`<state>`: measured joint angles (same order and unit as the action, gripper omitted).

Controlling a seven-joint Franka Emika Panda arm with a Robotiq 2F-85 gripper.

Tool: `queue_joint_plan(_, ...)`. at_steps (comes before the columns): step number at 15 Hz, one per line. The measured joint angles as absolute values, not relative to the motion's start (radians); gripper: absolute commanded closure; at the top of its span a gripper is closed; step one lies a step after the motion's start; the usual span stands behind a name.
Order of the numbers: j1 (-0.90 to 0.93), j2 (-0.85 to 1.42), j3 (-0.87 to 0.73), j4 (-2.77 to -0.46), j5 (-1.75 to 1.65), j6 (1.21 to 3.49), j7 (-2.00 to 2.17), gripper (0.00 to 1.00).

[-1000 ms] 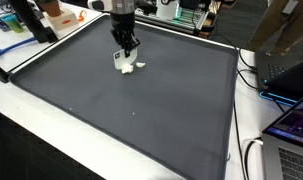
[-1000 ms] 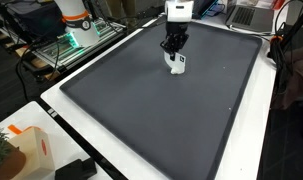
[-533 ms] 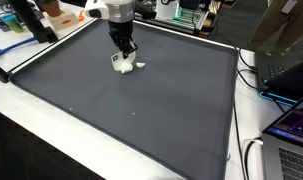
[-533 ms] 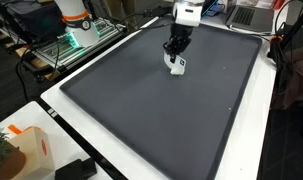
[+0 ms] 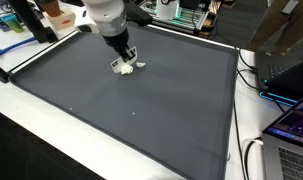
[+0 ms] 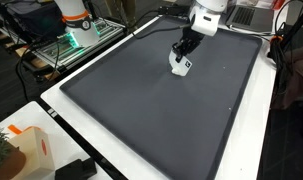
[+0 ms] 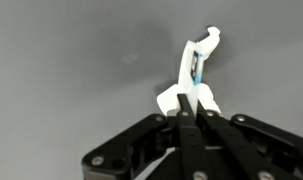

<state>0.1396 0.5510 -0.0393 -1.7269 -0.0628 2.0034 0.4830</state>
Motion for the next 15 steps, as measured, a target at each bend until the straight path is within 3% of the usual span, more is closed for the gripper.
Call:
queue_joint_plan(6,0.075,0.743,-0.041,-1.395,0.068,1.713,0.472,0.99)
queue_joint_plan(11,0.016,0.807,-0.047,-1.237,0.115,1.708,0.468,0.99)
queue_joint_plan(15,0.019,0.812,-0.050,-1.260,0.106,1.708,0.435,0.99)
